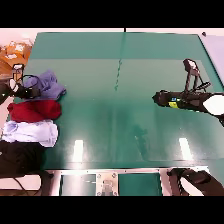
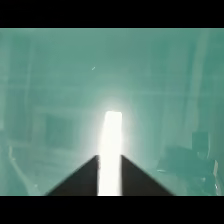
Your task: Fold the shirts.
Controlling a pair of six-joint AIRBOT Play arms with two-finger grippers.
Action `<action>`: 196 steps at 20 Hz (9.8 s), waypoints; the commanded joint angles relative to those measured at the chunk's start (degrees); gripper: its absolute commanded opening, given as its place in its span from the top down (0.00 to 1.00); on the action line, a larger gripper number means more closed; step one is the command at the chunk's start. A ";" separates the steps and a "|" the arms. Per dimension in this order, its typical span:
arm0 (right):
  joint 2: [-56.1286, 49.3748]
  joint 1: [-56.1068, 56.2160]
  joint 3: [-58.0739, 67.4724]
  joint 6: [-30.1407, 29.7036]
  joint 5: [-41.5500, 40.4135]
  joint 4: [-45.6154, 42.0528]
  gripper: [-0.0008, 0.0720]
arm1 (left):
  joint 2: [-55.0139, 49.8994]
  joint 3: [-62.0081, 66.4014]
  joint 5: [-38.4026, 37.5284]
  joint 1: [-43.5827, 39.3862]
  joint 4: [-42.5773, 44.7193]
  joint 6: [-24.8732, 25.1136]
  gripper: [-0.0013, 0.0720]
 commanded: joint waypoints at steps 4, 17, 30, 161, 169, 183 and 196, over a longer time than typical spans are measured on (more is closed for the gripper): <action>-0.83 -13.73 0.96 -1.29 2.54 0.02 0.92 | 4.70 18.67 -17.20 -1.11 -18.40 10.58 0.95; -1.09 -23.04 1.99 -7.80 8.15 1.51 0.92 | 8.41 28.68 -25.11 -38.71 -36.04 6.21 0.95; -13.66 -24.26 -1.44 -14.27 13.94 12.31 0.56 | -3.85 25.55 -48.83 -30.53 -39.41 -2.01 0.00; -18.12 -45.18 -8.63 -18.29 8.96 16.11 0.96 | 1.77 -24.50 -18.38 -37.90 -61.20 18.05 0.22; -18.10 -41.68 -7.85 -18.32 10.32 17.42 0.97 | 2.01 -17.35 -24.63 -32.41 -57.02 19.93 0.95; 4.26 -36.65 48.22 -4.15 20.68 22.18 0.96 | 33.51 48.92 -34.56 -3.37 -36.39 2.36 0.95; 0.98 -36.52 53.24 -4.83 17.29 14.43 0.96 | 32.50 41.03 -34.51 -2.93 -37.86 4.04 0.95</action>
